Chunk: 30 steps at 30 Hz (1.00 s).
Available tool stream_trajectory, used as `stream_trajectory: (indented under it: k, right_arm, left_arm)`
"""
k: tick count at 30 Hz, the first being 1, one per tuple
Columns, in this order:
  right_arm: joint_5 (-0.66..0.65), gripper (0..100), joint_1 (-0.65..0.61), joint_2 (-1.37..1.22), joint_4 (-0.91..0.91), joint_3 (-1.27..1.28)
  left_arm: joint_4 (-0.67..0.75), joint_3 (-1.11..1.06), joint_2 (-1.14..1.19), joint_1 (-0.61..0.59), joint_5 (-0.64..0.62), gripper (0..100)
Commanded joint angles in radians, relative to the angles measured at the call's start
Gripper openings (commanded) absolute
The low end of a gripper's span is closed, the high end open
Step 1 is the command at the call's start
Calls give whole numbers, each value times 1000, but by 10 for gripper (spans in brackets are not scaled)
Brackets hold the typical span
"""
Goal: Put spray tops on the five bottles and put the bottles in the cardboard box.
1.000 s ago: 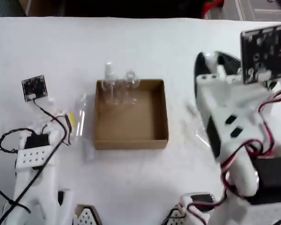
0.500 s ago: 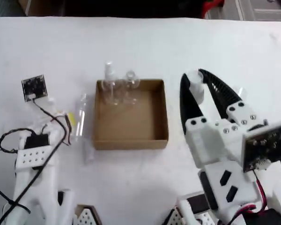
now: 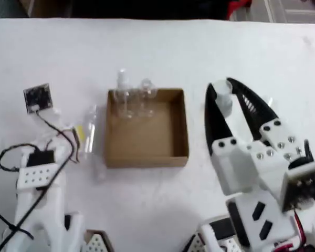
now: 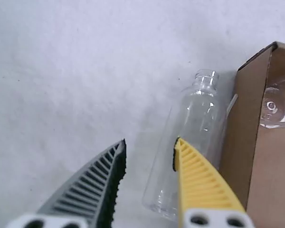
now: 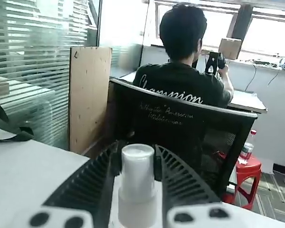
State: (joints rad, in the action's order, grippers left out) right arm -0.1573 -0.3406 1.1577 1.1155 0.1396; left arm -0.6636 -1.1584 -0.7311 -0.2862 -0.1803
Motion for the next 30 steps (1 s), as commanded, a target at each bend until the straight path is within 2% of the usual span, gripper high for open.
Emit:
stream_trajectory:
  k: [1, 8, 17, 24, 30]
  right_arm:
    - [-9, 16, -5, -16, -76, -26]
    - [-9, 16, -5, -16, -137, -9]
    - [-11, 16, -7, -8, -441, 203]
    - [-20, 16, -140, -16, -463, 187]
    - [-20, 16, -179, -45, -564, 193]
  left_arm:
    - [25, 5, -27, 12, -8, 158]
    - [25, 3, -27, 12, -8, 158]
    - [25, 3, -27, 12, -8, 158]
    - [26, 5, -27, 12, -8, 158]
    - [26, 5, -27, 12, -8, 158]
